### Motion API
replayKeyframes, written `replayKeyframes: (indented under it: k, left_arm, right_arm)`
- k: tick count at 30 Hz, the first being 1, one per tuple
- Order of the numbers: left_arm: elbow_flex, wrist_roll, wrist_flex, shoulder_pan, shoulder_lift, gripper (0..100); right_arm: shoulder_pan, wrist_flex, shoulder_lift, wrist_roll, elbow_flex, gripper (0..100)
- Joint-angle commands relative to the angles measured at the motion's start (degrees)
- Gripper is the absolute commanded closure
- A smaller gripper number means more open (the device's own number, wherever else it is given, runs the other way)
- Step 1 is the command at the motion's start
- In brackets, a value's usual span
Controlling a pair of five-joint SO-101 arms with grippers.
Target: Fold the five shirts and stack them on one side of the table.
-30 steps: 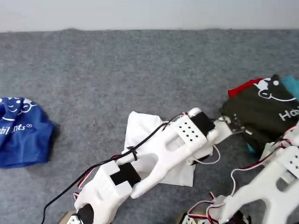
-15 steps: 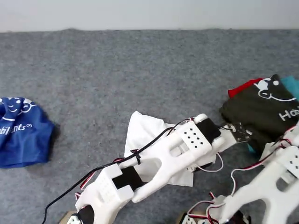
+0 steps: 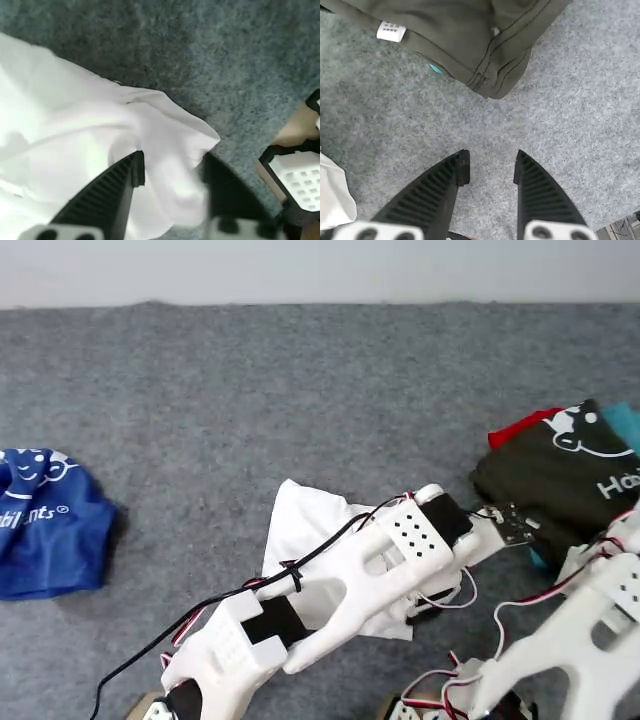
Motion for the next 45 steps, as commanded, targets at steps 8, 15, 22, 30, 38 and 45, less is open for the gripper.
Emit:
replayKeyframes:
  k: [8, 15, 22, 30, 38, 45]
  left_arm:
    - [-3.82, -2.46, 1.49, -2.81, -1.85, 72]
    - [-12.70, -2.64, 1.49, -10.02, -8.97, 72]
    - [-6.02, -4.22, 1.49, -16.62, -19.52, 72]
    - [21.49, -5.10, 1.49, -24.70, -31.38, 72]
    - [38.02, -9.23, 1.41, -33.05, -42.64, 72]
    - [50.59, -8.79, -0.88, -33.85, -45.71, 72]
  right_arm:
    - [0.40, -0.92, -1.36, -0.18, -0.62, 84.0]
    - [0.31, -1.01, -1.36, -0.18, -0.62, 84.0]
    - [0.31, -1.01, -1.36, -0.18, -0.62, 84.0]
    - [-1.71, -0.40, -1.36, -0.09, -0.53, 84.0]
    - [-22.90, 3.91, -1.36, -0.53, -2.11, 84.0]
    - [-53.14, 9.54, -0.92, -0.70, -12.57, 84.1]
